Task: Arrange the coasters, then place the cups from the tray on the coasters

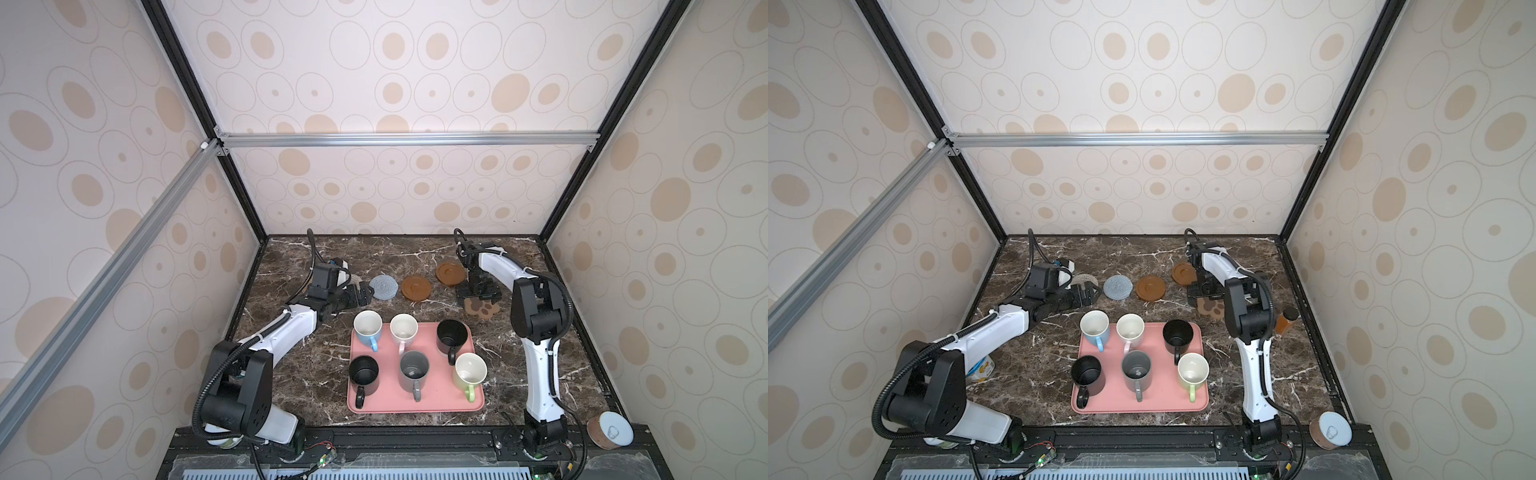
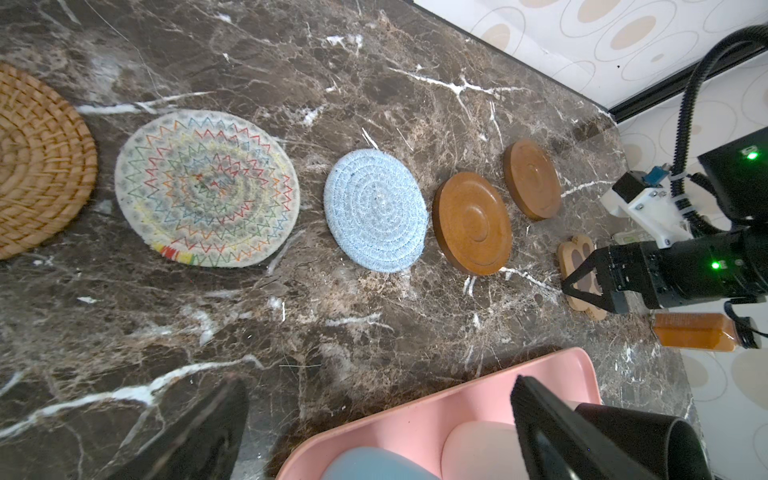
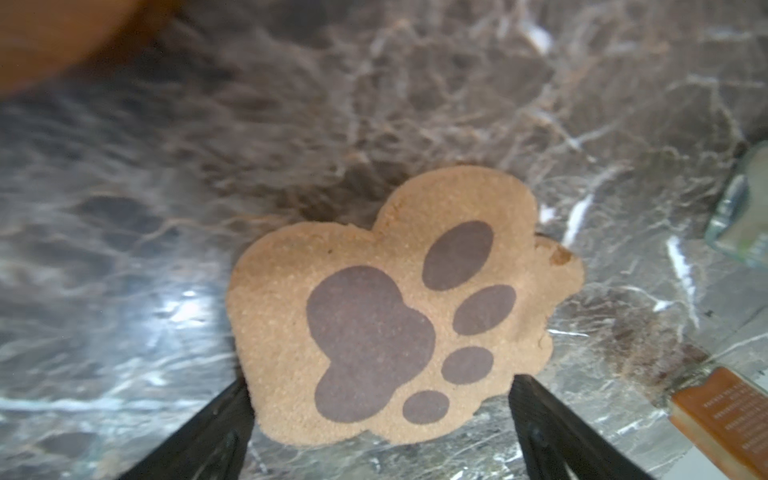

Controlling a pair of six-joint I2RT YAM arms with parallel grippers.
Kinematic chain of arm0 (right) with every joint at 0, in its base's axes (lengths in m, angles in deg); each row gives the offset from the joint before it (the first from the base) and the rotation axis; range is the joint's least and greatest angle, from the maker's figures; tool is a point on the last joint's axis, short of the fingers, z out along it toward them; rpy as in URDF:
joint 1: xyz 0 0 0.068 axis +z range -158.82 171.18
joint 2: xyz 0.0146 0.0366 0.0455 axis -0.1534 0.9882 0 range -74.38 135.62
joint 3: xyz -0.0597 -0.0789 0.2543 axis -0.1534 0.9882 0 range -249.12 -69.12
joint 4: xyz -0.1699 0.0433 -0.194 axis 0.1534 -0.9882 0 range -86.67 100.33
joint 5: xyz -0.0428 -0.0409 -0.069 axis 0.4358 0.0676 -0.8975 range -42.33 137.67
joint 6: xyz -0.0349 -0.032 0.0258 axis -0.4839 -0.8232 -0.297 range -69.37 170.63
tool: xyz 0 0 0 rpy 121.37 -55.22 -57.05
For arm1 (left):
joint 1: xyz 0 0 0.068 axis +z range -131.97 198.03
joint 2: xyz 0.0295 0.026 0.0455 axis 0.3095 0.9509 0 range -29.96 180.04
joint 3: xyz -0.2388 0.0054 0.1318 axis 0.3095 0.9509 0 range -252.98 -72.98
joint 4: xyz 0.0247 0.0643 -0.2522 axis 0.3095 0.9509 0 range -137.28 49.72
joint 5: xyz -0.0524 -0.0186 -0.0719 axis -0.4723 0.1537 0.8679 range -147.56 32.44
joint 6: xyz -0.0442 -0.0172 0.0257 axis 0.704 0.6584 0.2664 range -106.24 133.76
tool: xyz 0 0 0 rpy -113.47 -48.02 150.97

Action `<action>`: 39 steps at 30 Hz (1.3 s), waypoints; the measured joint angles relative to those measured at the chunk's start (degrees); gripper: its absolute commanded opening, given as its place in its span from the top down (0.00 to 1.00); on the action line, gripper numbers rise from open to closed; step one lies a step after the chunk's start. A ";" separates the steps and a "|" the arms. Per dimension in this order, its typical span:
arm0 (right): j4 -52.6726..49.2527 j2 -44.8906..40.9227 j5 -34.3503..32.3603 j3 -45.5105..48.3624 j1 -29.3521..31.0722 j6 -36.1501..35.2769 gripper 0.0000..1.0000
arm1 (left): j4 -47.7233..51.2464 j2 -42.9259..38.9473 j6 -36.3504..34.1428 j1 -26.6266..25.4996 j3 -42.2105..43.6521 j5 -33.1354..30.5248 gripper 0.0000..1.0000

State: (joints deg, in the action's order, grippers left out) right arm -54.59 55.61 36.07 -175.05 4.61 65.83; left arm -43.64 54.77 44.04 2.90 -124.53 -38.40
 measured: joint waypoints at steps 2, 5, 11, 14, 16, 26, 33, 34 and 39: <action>-0.02 -0.11 0.28 0.04 -0.35 -0.11 0.01 | 0.00 0.00 0.00 0.00 0.00 0.00 0.00; 0.42 -0.35 2.16 0.04 -0.37 -0.26 0.01 | 0.00 0.00 0.00 0.00 0.00 0.00 0.00; 3.67 -1.01 9.75 -3.93 -0.33 -0.26 0.01 | -0.04 0.00 0.00 0.00 0.04 0.00 0.00; 6.62 -0.98 13.53 -8.39 -0.33 0.07 0.01 | -0.09 -0.09 0.00 0.00 0.33 0.00 0.00; 8.74 -0.57 16.04 -11.82 -0.33 0.61 0.01 | -0.04 -0.28 0.00 0.00 0.57 0.00 0.00; 15.39 10.49 26.80 -22.91 -0.55 4.76 0.01 | -0.04 -1.29 0.00 0.00 0.87 -0.02 0.00; 16.68 13.49 31.50 -23.30 -0.98 6.32 0.01 | 0.04 -1.29 0.00 0.00 0.87 -0.02 0.00; 16.50 13.53 31.87 -23.28 -1.03 6.25 0.01 | 0.09 -1.29 0.00 0.00 0.87 -0.02 0.00; 17.64 12.24 33.42 -20.26 -1.14 5.42 0.01 | 0.09 -1.29 0.00 0.00 0.87 -0.02 0.00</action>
State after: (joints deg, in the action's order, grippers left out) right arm -36.96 67.85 69.49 -195.31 3.47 71.25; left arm -43.55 53.48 44.04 2.90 -123.65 -38.42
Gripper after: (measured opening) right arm 0.986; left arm 0.998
